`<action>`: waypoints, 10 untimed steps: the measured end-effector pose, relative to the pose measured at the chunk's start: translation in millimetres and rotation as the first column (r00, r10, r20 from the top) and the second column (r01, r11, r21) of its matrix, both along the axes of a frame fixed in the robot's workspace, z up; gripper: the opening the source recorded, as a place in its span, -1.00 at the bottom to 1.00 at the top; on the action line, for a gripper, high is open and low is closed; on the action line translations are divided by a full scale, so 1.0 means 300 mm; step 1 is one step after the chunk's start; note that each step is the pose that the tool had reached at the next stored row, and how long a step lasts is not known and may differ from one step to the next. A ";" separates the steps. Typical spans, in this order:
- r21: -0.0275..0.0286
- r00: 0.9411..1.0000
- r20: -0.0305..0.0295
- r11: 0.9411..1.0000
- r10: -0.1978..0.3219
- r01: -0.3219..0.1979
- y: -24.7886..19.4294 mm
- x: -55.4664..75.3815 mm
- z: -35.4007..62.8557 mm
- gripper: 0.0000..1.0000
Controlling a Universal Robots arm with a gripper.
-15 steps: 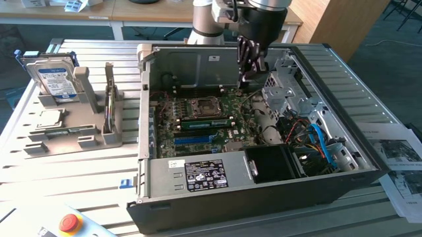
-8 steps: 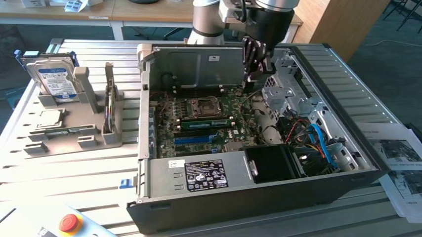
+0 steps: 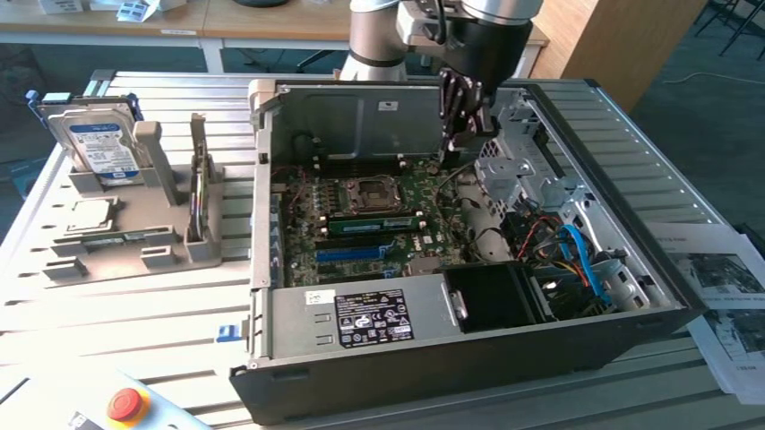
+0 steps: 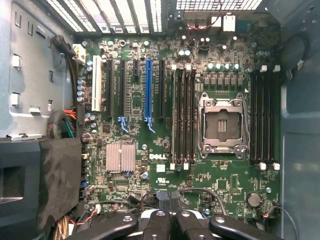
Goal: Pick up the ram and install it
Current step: 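Press down the ram until it locks into place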
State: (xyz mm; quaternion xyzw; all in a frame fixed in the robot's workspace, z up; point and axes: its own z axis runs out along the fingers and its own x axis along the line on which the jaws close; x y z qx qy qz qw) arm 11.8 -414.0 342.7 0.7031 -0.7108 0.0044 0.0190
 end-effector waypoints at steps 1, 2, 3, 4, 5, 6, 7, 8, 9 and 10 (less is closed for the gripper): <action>0.000 1.000 0.001 1.000 0.000 0.000 0.000 0.000 -0.006 -0.80; 0.000 1.000 0.001 1.000 0.000 0.000 0.000 0.000 -0.012 -0.80; 0.000 1.000 0.001 1.000 0.000 0.000 0.000 0.000 -0.018 -0.80; 0.000 1.000 0.001 1.000 0.000 0.000 0.000 0.000 -0.024 -0.80; 0.000 1.000 0.001 1.000 0.000 0.000 0.000 0.000 -0.030 -0.80; 0.000 1.000 0.001 1.000 0.000 0.000 0.000 0.000 -0.037 -0.80; -0.001 1.000 0.001 1.000 0.000 0.000 0.000 0.000 -0.043 -0.80; -0.001 1.000 0.001 1.000 0.000 0.000 0.000 0.000 -0.049 -0.80; -0.001 1.000 0.002 1.000 -0.001 0.001 0.000 0.000 -0.055 -0.80; -0.001 1.000 0.002 1.000 -0.001 0.001 0.000 0.000 -0.061 -0.80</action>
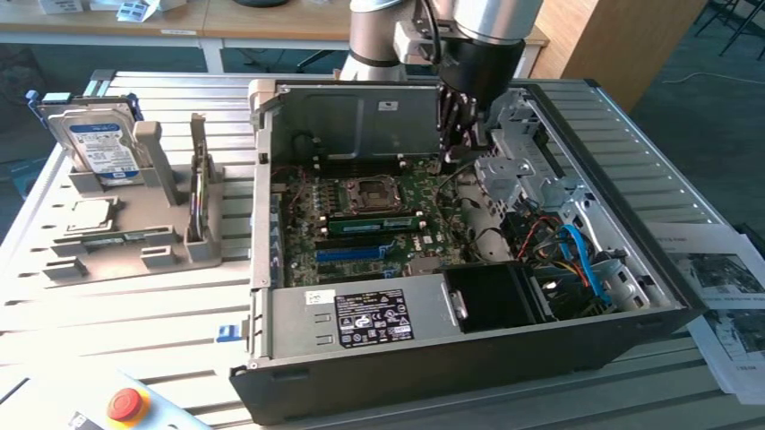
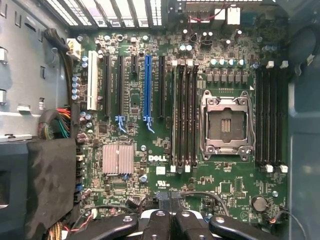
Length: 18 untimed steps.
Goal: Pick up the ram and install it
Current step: 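Press down the ram until it locks into place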
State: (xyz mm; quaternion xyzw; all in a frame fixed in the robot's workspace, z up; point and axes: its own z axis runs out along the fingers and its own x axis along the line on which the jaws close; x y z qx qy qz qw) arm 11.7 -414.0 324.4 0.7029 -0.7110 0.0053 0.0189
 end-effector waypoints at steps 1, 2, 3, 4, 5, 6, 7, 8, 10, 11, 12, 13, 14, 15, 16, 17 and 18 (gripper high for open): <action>0.000 1.000 0.000 1.000 0.000 0.000 0.000 0.000 -0.006 -0.80; -0.001 1.000 0.000 1.000 0.000 0.000 0.000 0.000 -0.013 -0.80; -0.001 1.000 0.000 1.000 0.000 0.000 0.000 0.000 -0.018 -0.80; -0.001 1.000 0.000 1.000 0.000 0.000 0.000 0.000 -0.024 -0.80; -0.002 1.000 0.000 1.000 0.000 0.000 0.000 -0.001 -0.030 -0.80; -0.002 1.000 0.000 1.000 -0.001 0.001 0.000 -0.001 -0.036 -0.80; -0.003 1.000 0.000 1.000 -0.001 0.001 0.000 -0.002 -0.042 -0.80; -0.003 1.000 0.000 1.000 -0.001 0.001 0.000 -0.002 -0.049 -0.80; -0.004 1.000 0.000 1.000 0.000 0.000 0.000 -0.003 -0.061 -0.80; -0.004 1.000 0.000 1.000 -0.001 0.001 0.000 -0.003 -0.067 -0.80; -0.004 1.000 0.001 1.000 -0.001 0.001 0.000 -0.003 -0.073 -0.80; -0.005 1.000 0.001 1.000 -0.001 0.001 0.000 -0.004 -0.079 -0.80; -0.005 1.000 0.001 1.000 -0.001 0.001 0.000 -0.004 -0.085 -0.80; -0.006 1.000 0.001 1.000 -0.001 0.001 0.000 -0.005 -0.091 -0.80; -0.006 1.000 0.001 1.000 -0.001 0.001 0.000 -0.005 -0.097 -0.80; -0.007 1.000 0.001 1.000 -0.001 0.001 0.000 -0.006 -0.103 -0.80; -0.007 1.000 0.001 1.000 -0.001 0.001 0.000 -0.006 -0.109 -0.80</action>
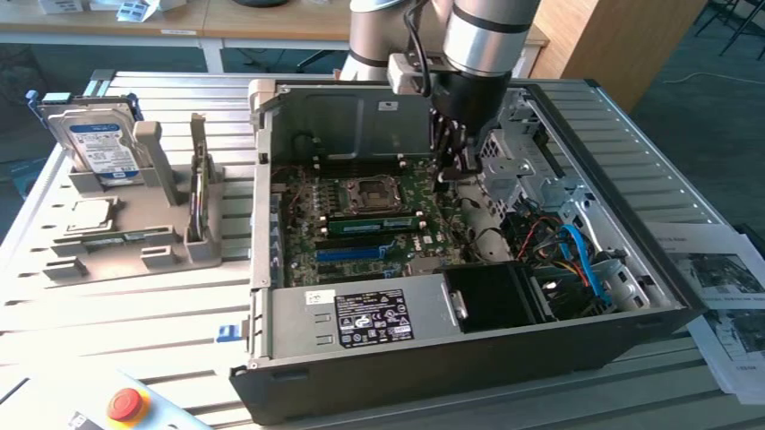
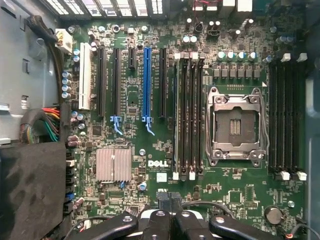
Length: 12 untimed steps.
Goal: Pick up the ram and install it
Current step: 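Press down the ram until it locks into place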
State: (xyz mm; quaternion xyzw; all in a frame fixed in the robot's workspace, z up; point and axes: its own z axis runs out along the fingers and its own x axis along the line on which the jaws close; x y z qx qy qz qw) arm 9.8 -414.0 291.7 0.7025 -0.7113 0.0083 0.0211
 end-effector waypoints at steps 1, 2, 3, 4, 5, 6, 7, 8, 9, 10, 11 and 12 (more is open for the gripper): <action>-0.001 1.000 0.000 1.000 0.000 0.000 0.000 -0.001 -0.006 -0.80; -0.001 1.000 0.000 1.000 0.000 0.000 0.000 -0.001 -0.013 -0.80; -0.002 1.000 0.000 1.000 0.000 0.000 0.000 -0.001 -0.018 -0.80; -0.003 1.000 0.000 1.000 0.000 0.000 0.000 -0.002 -0.024 -0.80; -0.004 1.000 0.000 1.000 0.000 0.000 0.000 -0.002 -0.030 -0.80; -0.004 1.000 0.000 1.000 0.000 0.000 0.000 -0.003 -0.036 -0.80; -0.006 1.000 0.000 1.000 0.000 0.000 0.000 -0.004 -0.042 -0.80; -0.007 1.000 0.000 1.000 0.000 0.000 0.000 -0.006 -0.049 -0.80; -0.009 1.000 0.000 1.000 0.000 0.000 0.000 -0.008 -0.055 -0.80; -0.010 1.000 0.000 1.000 0.000 0.000 0.000 -0.010 -0.061 -0.80; -0.012 1.000 0.000 1.000 0.000 0.000 0.000 -0.012 -0.067 -0.80; -0.013 1.000 0.000 1.000 0.000 0.000 0.000 -0.014 -0.073 -0.80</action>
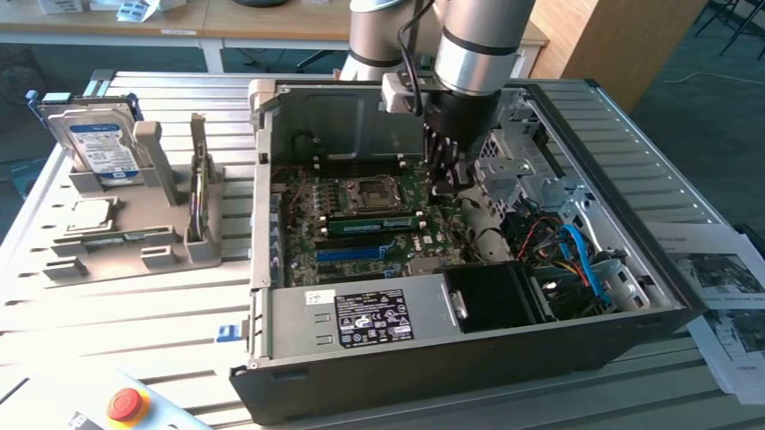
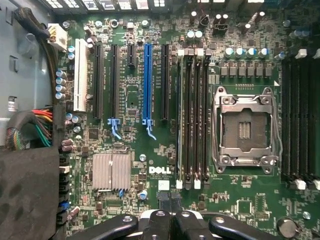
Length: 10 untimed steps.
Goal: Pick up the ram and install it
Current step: 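Press down the ram until it locks into place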
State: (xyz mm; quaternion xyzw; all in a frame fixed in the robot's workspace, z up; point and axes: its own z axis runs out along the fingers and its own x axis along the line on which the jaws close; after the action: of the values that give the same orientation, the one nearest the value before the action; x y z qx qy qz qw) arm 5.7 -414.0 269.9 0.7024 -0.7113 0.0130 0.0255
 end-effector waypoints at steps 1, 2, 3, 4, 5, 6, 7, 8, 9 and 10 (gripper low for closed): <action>-0.002 1.000 0.000 1.000 0.000 0.000 0.000 -0.002 -0.006 -0.80; -0.003 1.000 0.000 1.000 0.000 0.000 0.000 -0.004 -0.012 -0.80; -0.005 1.000 0.000 1.000 0.000 0.000 0.000 -0.006 -0.018 -0.80; -0.006 1.000 0.000 1.000 0.000 0.000 0.000 -0.007 -0.024 -0.80; -0.008 1.000 0.000 1.000 0.000 0.000 0.000 -0.008 -0.030 -0.80; -0.008 1.000 0.000 1.000 0.000 0.000 0.000 -0.009 -0.033 -0.80; -0.009 1.000 0.000 1.000 0.000 0.000 0.000 -0.009 -0.033 -0.80; -0.009 1.000 0.000 1.000 0.000 0.000 0.000 -0.009 -0.033 -0.80; -0.009 1.000 0.000 1.000 0.000 0.000 0.000 -0.009 -0.033 -0.80; -0.009 1.000 0.000 1.000 0.000 0.000 0.000 -0.009 -0.033 -0.80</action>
State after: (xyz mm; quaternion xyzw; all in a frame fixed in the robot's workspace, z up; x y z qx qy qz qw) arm 3.1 -414.0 260.0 0.7022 -0.7112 0.0161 0.0284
